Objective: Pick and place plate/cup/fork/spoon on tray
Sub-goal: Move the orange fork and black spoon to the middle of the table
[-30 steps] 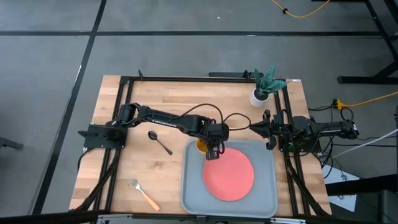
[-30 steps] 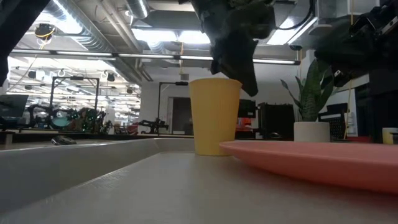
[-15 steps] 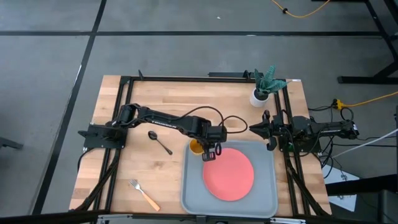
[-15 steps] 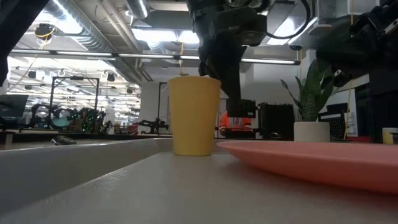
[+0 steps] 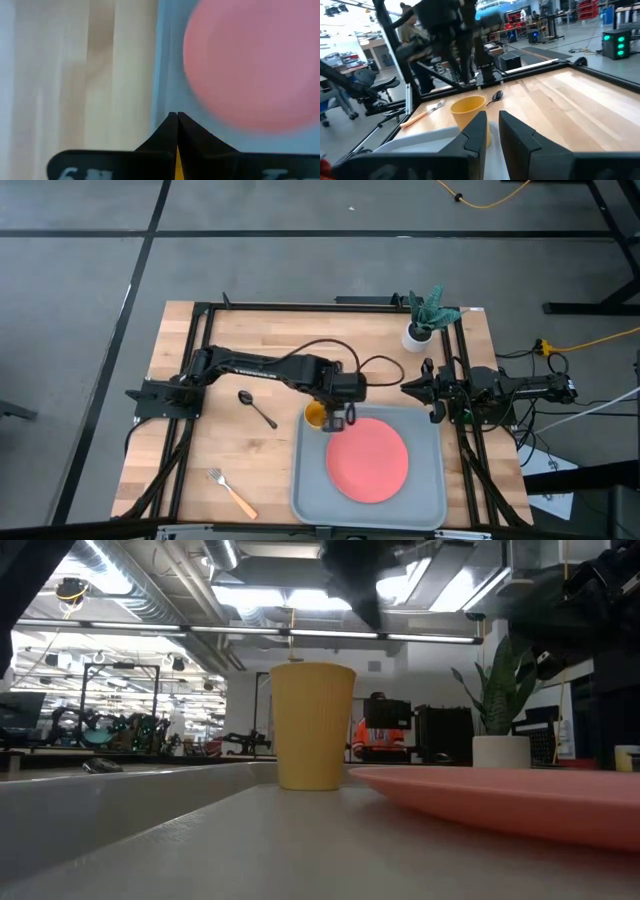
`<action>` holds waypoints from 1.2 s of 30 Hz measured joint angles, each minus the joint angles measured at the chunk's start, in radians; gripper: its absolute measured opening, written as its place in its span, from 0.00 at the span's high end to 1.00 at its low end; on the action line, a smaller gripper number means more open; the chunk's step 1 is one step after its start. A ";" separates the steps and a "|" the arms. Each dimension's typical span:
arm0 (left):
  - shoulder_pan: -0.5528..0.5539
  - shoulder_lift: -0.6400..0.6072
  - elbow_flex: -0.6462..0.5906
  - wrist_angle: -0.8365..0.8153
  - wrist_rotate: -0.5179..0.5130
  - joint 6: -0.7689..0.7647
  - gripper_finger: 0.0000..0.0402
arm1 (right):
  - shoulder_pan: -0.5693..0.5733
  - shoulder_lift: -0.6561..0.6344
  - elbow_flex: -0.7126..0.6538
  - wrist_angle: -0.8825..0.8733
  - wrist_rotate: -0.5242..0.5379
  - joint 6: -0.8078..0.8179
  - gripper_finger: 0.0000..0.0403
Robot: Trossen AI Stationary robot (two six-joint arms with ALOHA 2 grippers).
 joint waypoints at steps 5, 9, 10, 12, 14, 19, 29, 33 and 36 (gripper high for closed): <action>-0.017 -0.002 0.088 -0.407 -0.061 -0.093 1.00 | 0.000 0.000 0.000 -0.003 -0.020 0.000 0.86; -0.051 -0.079 0.001 -0.368 -0.070 -0.018 1.00 | 0.000 0.002 0.000 -0.002 -0.020 0.000 0.86; -0.062 -0.100 -0.024 -0.381 -0.072 -0.013 1.00 | 0.000 0.003 0.000 -0.004 -0.020 0.003 0.86; -0.083 -0.160 -0.123 -0.379 -0.098 -0.055 1.00 | 0.000 0.005 0.000 -0.003 -0.022 0.009 0.86; -0.088 -0.212 -0.244 -0.307 -0.133 -0.096 1.00 | 0.000 0.011 0.000 -0.006 -0.023 0.010 0.86; -0.098 -0.396 -0.587 -0.161 -0.103 -0.361 1.00 | 0.000 0.017 0.000 -0.006 -0.021 0.002 0.86; -0.320 -0.522 -0.885 -0.047 0.299 -0.926 1.00 | 0.000 0.023 0.000 -0.004 -0.031 -0.001 0.86; -0.454 -0.510 -0.917 0.034 0.338 -1.206 1.00 | 0.000 0.023 0.000 -0.004 -0.031 -0.001 0.86; -0.533 -0.507 -0.960 0.172 0.383 -1.360 1.00 | 0.000 0.023 0.000 -0.004 -0.031 -0.001 0.86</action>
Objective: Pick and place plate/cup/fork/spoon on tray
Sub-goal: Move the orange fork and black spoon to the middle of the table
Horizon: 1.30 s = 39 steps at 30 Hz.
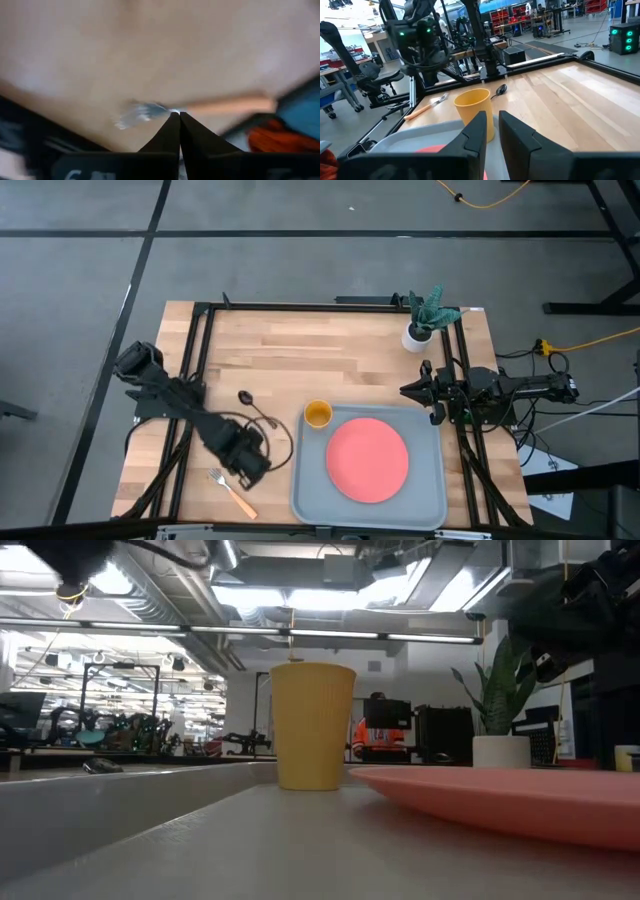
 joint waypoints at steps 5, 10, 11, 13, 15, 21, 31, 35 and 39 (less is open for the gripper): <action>-0.104 0.000 -0.081 0.191 0.017 -0.156 1.00 | 0.000 0.002 0.000 0.000 0.000 0.001 0.86; -0.167 0.001 -0.171 0.315 0.007 -0.357 1.00 | 0.000 0.003 0.000 0.000 0.000 -0.001 0.86; -0.176 0.001 -0.181 0.339 0.006 -0.390 1.00 | 0.000 0.003 0.000 0.001 0.000 -0.001 0.86; -0.195 0.001 -0.192 0.383 0.006 -0.434 1.00 | 0.000 0.003 0.000 0.001 0.000 -0.001 0.86; -0.210 0.002 -0.206 0.393 0.007 -0.464 1.00 | 0.000 0.003 0.000 0.001 0.001 -0.001 0.86; -0.229 0.050 -0.218 0.405 0.044 -0.505 1.00 | 0.000 0.003 0.000 0.001 0.002 -0.004 0.86; -0.185 0.135 -0.219 0.393 0.051 -0.418 1.00 | 0.000 0.003 0.000 0.002 0.005 -0.005 0.86; -0.128 0.146 -0.218 0.312 0.037 -0.351 1.00 | 0.000 0.003 0.000 0.001 0.004 -0.005 0.86; -0.046 0.145 -0.219 0.207 0.003 -0.253 1.00 | 0.000 0.003 0.000 0.001 0.004 -0.007 0.86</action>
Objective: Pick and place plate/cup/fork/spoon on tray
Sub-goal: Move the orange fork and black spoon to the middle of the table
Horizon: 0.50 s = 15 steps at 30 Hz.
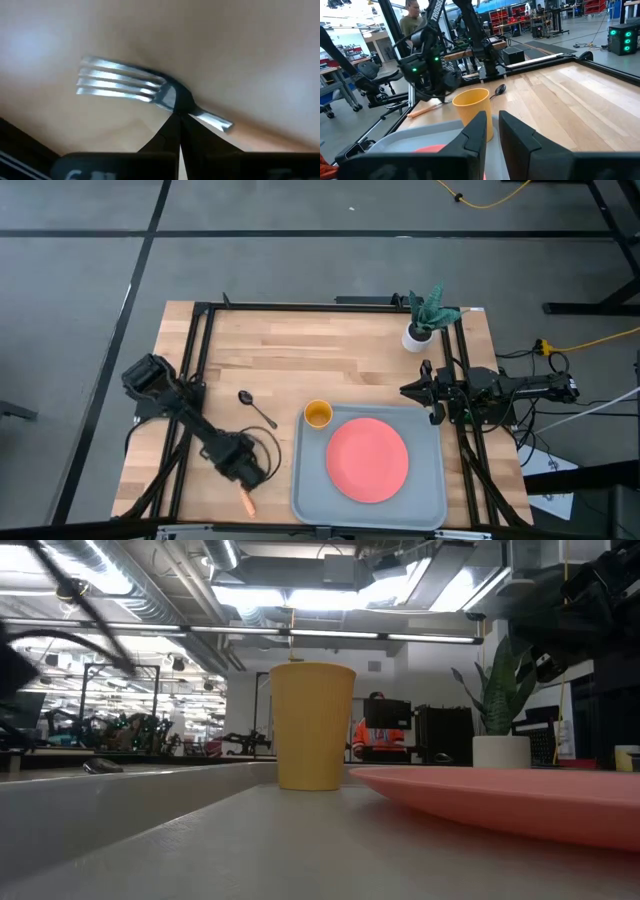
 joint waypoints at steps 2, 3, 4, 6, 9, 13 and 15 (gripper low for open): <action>0.048 0.000 0.000 -0.028 -0.011 0.060 1.00 | 0.000 0.000 0.000 0.000 0.000 0.000 0.86; 0.073 0.000 0.000 -0.033 -0.019 0.092 1.00 | 0.000 0.000 0.000 0.000 0.000 0.000 0.86; 0.101 0.000 0.000 -0.038 -0.027 0.128 1.00 | 0.000 0.000 0.000 0.000 -0.001 0.000 0.86; 0.156 -0.001 0.000 -0.044 -0.045 0.200 1.00 | 0.000 0.000 0.000 0.000 -0.001 0.000 0.86; 0.238 -0.001 0.000 -0.078 -0.081 0.327 1.00 | 0.000 0.000 0.000 0.000 -0.001 0.000 0.86; 0.333 -0.001 0.000 -0.185 -0.141 0.465 1.00 | 0.000 0.000 0.000 0.000 -0.003 0.004 0.86; 0.370 -0.004 0.000 -0.245 -0.148 0.513 1.00 | 0.000 0.000 0.000 0.000 -0.004 0.004 0.86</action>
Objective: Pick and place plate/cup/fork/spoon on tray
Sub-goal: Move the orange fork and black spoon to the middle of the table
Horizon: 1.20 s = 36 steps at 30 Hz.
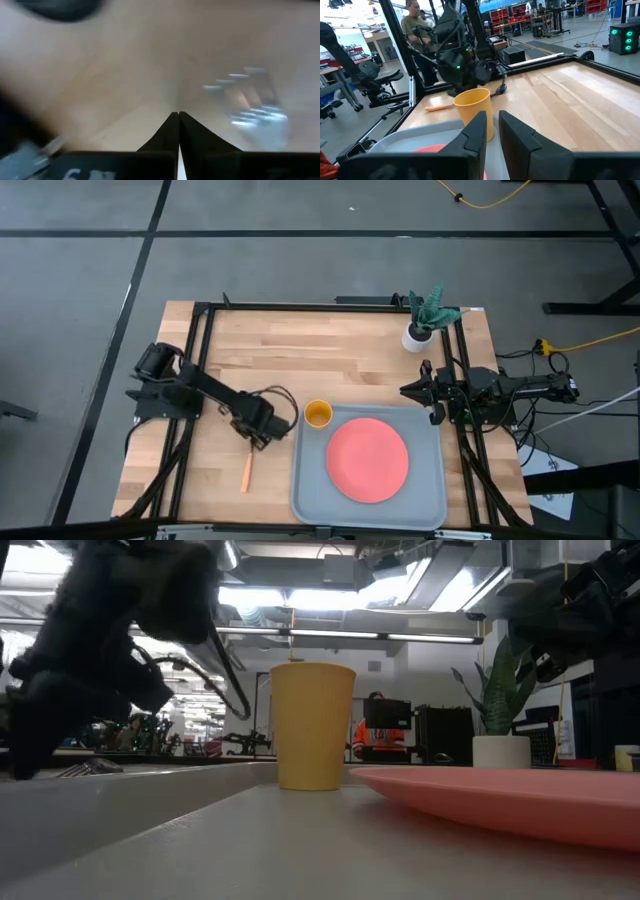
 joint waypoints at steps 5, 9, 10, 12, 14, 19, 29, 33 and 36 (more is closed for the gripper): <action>0.010 -0.026 0.023 -0.091 0.085 0.080 1.00 | 0.000 0.000 0.000 0.000 0.000 0.002 0.86; -0.051 -0.030 0.070 -0.065 0.164 0.081 1.00 | 0.000 0.001 0.000 -0.001 0.000 0.001 0.86; -0.069 -0.033 0.076 -0.039 0.191 0.070 1.00 | 0.000 0.002 0.000 -0.001 0.000 0.001 0.86; -0.109 -0.031 0.074 0.033 0.243 0.031 1.00 | 0.000 0.002 0.000 -0.001 0.000 0.000 0.86; -0.153 -0.031 0.074 0.095 0.283 -0.023 1.00 | 0.000 0.002 0.000 0.000 0.000 0.000 0.86; -0.251 -0.030 0.074 0.204 0.319 -0.181 1.00 | 0.000 0.002 0.000 -0.001 0.000 0.000 0.86; -0.294 0.038 0.073 0.435 0.300 -0.269 1.00 | 0.000 0.002 0.000 -0.001 0.000 -0.001 0.86; -0.269 0.037 0.075 0.435 0.235 -0.253 1.00 | 0.000 0.002 0.000 -0.001 0.000 -0.001 0.86; -0.239 0.036 0.076 0.435 0.170 -0.197 1.00 | 0.000 0.002 0.000 -0.001 0.000 -0.001 0.86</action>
